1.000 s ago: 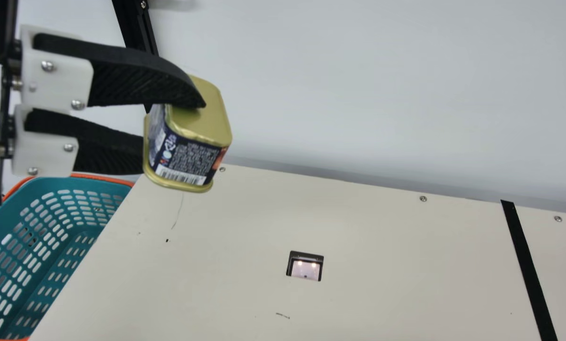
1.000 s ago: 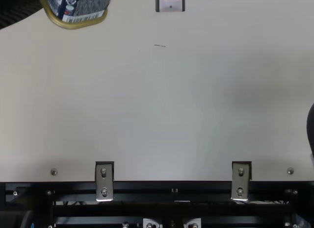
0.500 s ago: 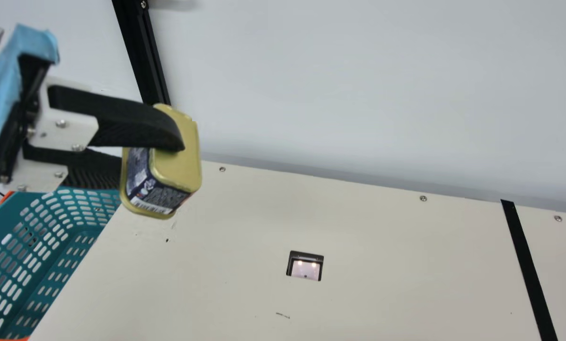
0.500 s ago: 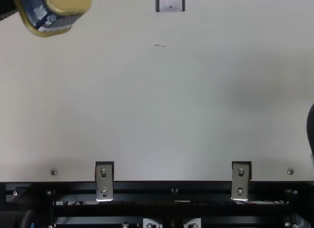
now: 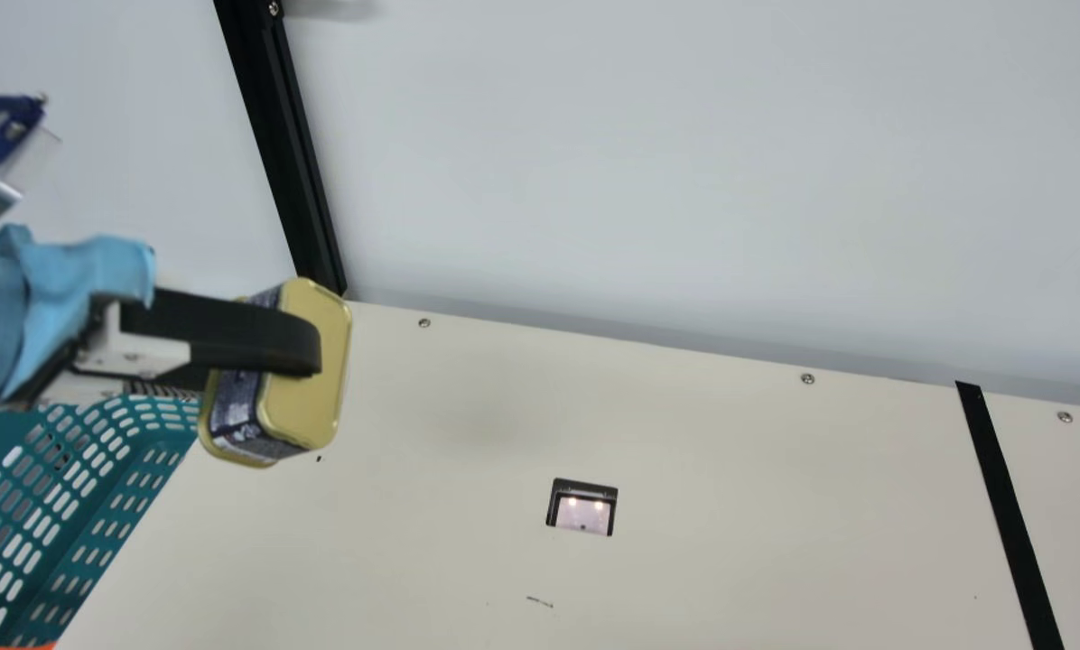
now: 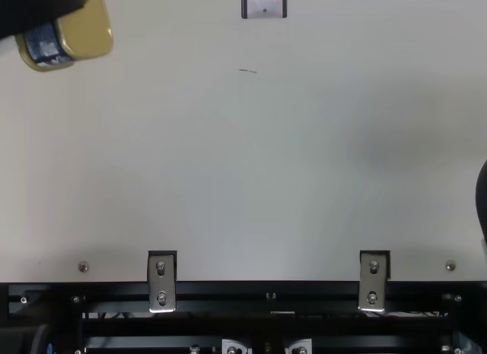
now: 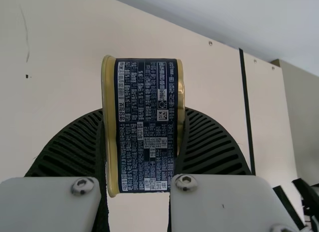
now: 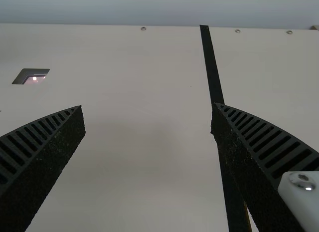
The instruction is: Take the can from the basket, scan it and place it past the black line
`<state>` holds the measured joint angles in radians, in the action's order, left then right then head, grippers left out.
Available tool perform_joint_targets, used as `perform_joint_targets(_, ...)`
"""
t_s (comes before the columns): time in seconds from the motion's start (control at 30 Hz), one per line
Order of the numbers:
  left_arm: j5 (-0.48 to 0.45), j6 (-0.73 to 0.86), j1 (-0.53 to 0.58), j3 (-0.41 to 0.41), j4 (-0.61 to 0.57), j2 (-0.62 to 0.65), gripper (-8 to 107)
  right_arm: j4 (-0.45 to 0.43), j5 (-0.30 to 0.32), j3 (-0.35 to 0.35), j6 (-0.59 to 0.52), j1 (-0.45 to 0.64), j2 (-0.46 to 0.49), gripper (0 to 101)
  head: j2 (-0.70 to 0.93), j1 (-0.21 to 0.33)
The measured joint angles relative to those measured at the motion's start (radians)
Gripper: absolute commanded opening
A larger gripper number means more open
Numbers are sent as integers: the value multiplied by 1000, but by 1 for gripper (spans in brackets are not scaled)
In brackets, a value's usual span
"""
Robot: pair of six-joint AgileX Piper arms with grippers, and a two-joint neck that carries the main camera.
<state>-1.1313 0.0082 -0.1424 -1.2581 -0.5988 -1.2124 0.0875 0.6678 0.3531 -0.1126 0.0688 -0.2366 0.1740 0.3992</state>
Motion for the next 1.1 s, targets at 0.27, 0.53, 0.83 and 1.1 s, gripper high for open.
perform_joint_targets(0.27,122,137,34,140,-34,29,10,0,0,0,0,0,0,101,0,5)
perform_joint_targets(0.53,258,270,92,259,-18,69,10,0,0,0,0,0,0,101,0,0)
perform_joint_targets(0.83,427,429,177,363,20,128,10,0,0,0,0,0,0,101,0,0)
perform_joint_targets(1.1,572,542,233,457,20,157,10,0,0,0,0,0,0,101,0,5)
